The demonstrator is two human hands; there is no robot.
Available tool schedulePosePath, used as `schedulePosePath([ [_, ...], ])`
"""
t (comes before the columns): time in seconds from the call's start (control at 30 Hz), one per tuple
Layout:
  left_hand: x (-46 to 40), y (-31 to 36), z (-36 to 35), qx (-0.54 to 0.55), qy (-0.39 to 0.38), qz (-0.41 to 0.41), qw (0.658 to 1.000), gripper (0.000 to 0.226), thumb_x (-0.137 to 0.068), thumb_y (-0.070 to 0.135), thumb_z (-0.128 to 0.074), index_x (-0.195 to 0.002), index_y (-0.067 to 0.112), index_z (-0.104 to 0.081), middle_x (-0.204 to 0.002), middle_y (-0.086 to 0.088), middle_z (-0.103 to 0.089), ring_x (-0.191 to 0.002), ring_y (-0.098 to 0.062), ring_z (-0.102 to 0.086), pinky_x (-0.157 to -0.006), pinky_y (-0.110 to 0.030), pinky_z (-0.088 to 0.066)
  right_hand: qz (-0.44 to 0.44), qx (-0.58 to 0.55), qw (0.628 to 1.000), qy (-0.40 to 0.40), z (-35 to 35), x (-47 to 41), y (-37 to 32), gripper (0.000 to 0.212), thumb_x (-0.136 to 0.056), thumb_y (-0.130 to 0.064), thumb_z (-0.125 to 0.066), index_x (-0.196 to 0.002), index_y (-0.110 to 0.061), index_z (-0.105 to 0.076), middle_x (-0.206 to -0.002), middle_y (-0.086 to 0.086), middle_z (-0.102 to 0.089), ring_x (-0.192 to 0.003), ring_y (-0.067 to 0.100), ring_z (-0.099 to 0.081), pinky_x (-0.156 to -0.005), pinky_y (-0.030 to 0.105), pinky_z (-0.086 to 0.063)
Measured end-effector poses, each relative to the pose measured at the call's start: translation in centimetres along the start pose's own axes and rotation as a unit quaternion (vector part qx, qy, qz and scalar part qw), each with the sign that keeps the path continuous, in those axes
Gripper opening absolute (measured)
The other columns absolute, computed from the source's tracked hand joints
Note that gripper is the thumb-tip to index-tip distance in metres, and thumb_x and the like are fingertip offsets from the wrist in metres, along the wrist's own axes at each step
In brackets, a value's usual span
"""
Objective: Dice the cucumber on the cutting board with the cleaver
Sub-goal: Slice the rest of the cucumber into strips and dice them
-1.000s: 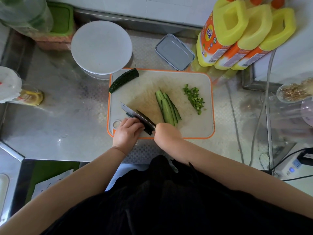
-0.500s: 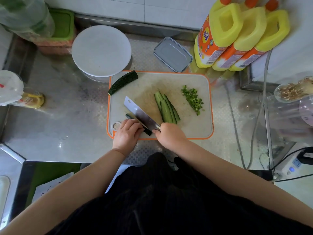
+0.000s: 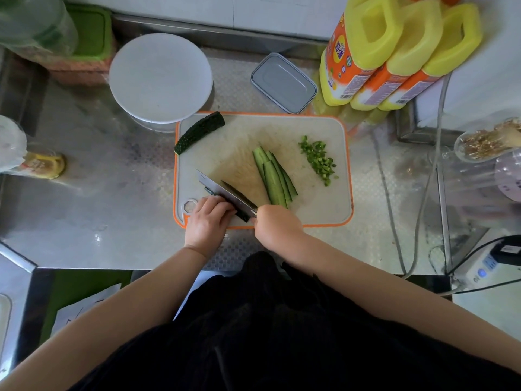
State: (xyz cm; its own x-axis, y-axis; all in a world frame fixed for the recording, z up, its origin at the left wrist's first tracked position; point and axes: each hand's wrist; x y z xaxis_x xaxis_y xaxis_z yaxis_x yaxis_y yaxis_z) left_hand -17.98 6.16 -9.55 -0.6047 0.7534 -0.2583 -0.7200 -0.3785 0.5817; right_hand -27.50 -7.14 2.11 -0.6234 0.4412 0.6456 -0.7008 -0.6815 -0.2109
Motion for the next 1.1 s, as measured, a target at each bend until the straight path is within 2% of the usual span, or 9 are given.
schedulePosePath([
  [0.1,0.1,-0.2,0.0,0.001,-0.001,0.0,1.0,0.01,-0.088,0.016,-0.066,-0.088,0.007,-0.071,-0.093,-0.006,-0.064,-0.085,-0.025,-0.055,-0.076,-0.033,-0.047,-0.012,0.014,1.0,0.0,-0.2,0.1,-0.3,0.016,-0.096,-0.013,-0.047,-0.102,-0.009,-0.061,-0.081,0.006,-0.057,-0.075,0.028,-0.056,-0.061,0.033,-0.042],
  [0.23,-0.2,0.1,0.1,0.005,0.015,0.013,1.0,0.017,-0.089,0.018,-0.062,-0.087,0.005,-0.071,-0.093,-0.008,-0.064,-0.087,-0.023,-0.053,-0.077,-0.03,-0.044,-0.02,0.017,1.0,-0.002,-0.2,-0.4,-0.9,0.013,-0.095,-0.009,-0.05,-0.099,-0.009,-0.062,-0.075,0.004,-0.053,-0.071,0.027,-0.054,-0.06,0.032,-0.043],
  [0.43,-0.4,0.1,0.1,0.008,0.026,0.015,1.0,0.018,-0.089,0.018,-0.061,-0.086,0.003,-0.071,-0.092,-0.01,-0.065,-0.087,-0.021,-0.052,-0.079,-0.027,-0.042,-0.035,0.001,0.999,-0.017,0.1,-0.5,-1.4,0.014,-0.092,-0.004,-0.052,-0.101,-0.008,-0.061,-0.093,0.009,-0.063,-0.084,0.029,-0.06,-0.064,0.033,-0.045],
  [0.63,-0.3,0.2,0.0,0.009,0.023,0.025,0.999,0.02,-0.089,0.019,-0.06,-0.086,0.004,-0.071,-0.092,-0.009,-0.065,-0.087,-0.021,-0.052,-0.077,-0.027,-0.042,-0.028,0.002,1.0,-0.012,-0.3,-1.0,-1.4,0.016,-0.091,0.0,-0.048,-0.098,-0.008,-0.06,-0.082,0.006,-0.056,-0.076,0.028,-0.055,-0.065,0.034,-0.047],
  [0.77,-0.2,0.2,0.1,0.008,0.026,0.019,0.999,0.02,-0.09,0.02,-0.059,-0.085,0.004,-0.071,-0.091,-0.009,-0.065,-0.085,-0.022,-0.051,-0.076,-0.028,-0.042,-0.009,0.008,1.0,0.007,-1.5,-1.1,-0.8,0.011,-0.094,-0.011,-0.05,-0.098,-0.01,-0.061,-0.079,0.004,-0.058,-0.075,0.026,-0.06,-0.058,0.03,-0.041],
  [0.83,-0.3,0.1,0.1,0.005,0.028,0.016,0.999,0.02,-0.09,0.02,-0.059,-0.085,0.004,-0.071,-0.091,-0.009,-0.065,-0.087,-0.023,-0.052,-0.08,-0.028,-0.042,-0.02,-0.044,0.999,-0.001,-1.1,-1.4,-0.2,0.022,-0.097,-0.027,-0.049,-0.1,-0.009,-0.061,-0.082,0.006,-0.059,-0.078,0.028,-0.06,-0.061,0.03,-0.041],
  [0.9,-0.3,0.1,-0.1,0.001,0.033,0.014,0.999,0.02,-0.089,0.019,-0.059,-0.085,0.004,-0.071,-0.091,-0.01,-0.066,-0.088,-0.023,-0.052,-0.082,-0.029,-0.042,-0.032,-0.095,0.995,-0.014,-0.5,-1.8,0.5,0.036,-0.096,-0.038,-0.05,-0.106,-0.005,-0.06,-0.097,0.013,-0.064,-0.088,0.033,-0.06,-0.067,0.031,-0.041],
  [1.0,-0.3,0.2,0.0,-0.002,0.032,0.017,0.999,0.021,-0.089,0.02,-0.058,-0.084,0.004,-0.071,-0.09,-0.012,-0.065,-0.088,-0.022,-0.05,-0.081,-0.029,-0.041,-0.044,-0.128,0.991,-0.013,-0.1,-1.9,1.2,0.041,-0.095,-0.041,-0.05,-0.108,-0.004,-0.059,-0.105,0.016,-0.065,-0.098,0.035,-0.06,-0.07,0.03,-0.039],
  [1.1,-0.2,0.3,0.1,-0.001,0.027,0.016,1.0,0.023,-0.09,0.021,-0.056,-0.085,0.004,-0.071,-0.091,-0.011,-0.064,-0.088,-0.022,-0.049,-0.081,-0.029,-0.041,-0.02,-0.095,0.995,-0.006,-0.1,-1.3,1.3,0.039,-0.096,-0.041,-0.048,-0.103,-0.005,-0.06,-0.098,0.015,-0.064,-0.095,0.035,-0.06,-0.069,0.03,-0.038],
])
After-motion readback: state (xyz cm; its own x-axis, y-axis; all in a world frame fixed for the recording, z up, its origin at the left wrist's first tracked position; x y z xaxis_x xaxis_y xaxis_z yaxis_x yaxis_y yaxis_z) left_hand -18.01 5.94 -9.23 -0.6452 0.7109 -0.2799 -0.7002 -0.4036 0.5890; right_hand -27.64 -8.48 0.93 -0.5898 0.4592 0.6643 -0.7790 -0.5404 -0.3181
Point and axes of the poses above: each hand's wrist, its own x-axis away from the middle knuckle, its own z-axis out of the back of the hand, y = z × x
